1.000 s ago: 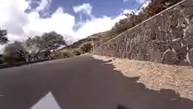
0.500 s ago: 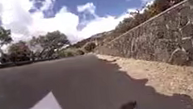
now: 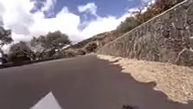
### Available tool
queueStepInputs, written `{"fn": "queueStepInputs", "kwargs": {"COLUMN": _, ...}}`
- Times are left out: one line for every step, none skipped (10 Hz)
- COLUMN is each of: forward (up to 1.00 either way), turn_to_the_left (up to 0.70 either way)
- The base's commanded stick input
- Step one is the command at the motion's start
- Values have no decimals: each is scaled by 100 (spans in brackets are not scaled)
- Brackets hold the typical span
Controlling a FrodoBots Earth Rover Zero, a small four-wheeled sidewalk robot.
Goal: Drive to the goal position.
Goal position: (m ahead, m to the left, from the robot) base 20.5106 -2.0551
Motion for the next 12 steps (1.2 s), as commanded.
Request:
{"fn": "queueStepInputs", "kwargs": {"forward": 45, "turn_to_the_left": 0}}
{"fn": "queueStepInputs", "kwargs": {"forward": 45, "turn_to_the_left": 0}}
{"fn": "queueStepInputs", "kwargs": {"forward": 45, "turn_to_the_left": 0}}
{"fn": "queueStepInputs", "kwargs": {"forward": 45, "turn_to_the_left": 0}}
{"fn": "queueStepInputs", "kwargs": {"forward": 45, "turn_to_the_left": 0}}
{"fn": "queueStepInputs", "kwargs": {"forward": 45, "turn_to_the_left": 0}}
{"fn": "queueStepInputs", "kwargs": {"forward": 45, "turn_to_the_left": 0}}
{"fn": "queueStepInputs", "kwargs": {"forward": 45, "turn_to_the_left": 0}}
{"fn": "queueStepInputs", "kwargs": {"forward": 45, "turn_to_the_left": 0}}
{"fn": "queueStepInputs", "kwargs": {"forward": 45, "turn_to_the_left": 5}}
{"fn": "queueStepInputs", "kwargs": {"forward": 45, "turn_to_the_left": 16}}
{"fn": "queueStepInputs", "kwargs": {"forward": 45, "turn_to_the_left": 27}}
